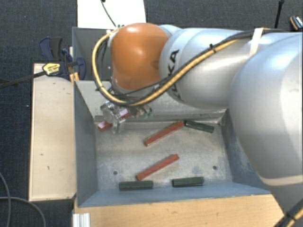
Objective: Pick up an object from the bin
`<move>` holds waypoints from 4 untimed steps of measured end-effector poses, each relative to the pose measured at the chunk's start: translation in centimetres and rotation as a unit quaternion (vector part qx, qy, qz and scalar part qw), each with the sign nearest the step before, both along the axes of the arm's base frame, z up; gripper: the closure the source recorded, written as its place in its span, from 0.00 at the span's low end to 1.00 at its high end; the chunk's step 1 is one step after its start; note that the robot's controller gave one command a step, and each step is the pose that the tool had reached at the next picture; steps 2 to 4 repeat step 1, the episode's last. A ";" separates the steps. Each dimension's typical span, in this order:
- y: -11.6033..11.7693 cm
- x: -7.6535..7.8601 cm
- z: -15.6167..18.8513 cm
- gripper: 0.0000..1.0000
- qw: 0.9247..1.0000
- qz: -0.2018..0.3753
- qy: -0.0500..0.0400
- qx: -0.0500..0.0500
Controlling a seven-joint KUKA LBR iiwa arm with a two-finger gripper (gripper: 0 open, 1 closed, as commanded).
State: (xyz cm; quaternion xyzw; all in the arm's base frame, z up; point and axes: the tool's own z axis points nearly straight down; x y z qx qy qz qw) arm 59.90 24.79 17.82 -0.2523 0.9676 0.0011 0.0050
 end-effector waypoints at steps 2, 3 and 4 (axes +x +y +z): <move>0.1 0.2 2.3 1.00 1.000 -0.002 0.001 0.000; 0.1 0.2 2.3 1.00 1.000 -0.002 0.001 0.000; 0.1 0.2 2.3 1.00 1.000 -0.002 0.001 0.000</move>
Offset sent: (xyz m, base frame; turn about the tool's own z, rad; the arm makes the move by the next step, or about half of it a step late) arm 0.0000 0.0000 0.0205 0.0000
